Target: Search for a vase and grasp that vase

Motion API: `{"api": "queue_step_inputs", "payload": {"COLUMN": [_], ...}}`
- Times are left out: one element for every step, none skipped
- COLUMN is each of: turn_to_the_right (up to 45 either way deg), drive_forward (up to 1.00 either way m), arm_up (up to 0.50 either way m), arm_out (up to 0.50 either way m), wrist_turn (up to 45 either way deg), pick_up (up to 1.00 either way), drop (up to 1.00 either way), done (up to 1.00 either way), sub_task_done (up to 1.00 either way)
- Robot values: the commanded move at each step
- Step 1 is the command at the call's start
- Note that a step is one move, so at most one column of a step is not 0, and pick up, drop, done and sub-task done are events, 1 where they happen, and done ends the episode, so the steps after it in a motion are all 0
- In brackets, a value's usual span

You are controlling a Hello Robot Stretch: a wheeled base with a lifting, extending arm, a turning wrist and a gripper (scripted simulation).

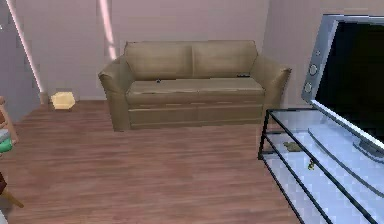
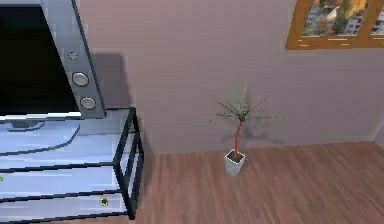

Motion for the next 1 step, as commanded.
{"api": "queue_step_inputs", "payload": {"turn_to_the_right": [0.0], "drive_forward": [0.45], "arm_up": [0.00], "arm_out": [0.00], "wrist_turn": [0.0], "pick_up": [0.00], "drop": [0.00], "done": [0.00], "sub_task_done": [0.00]}}
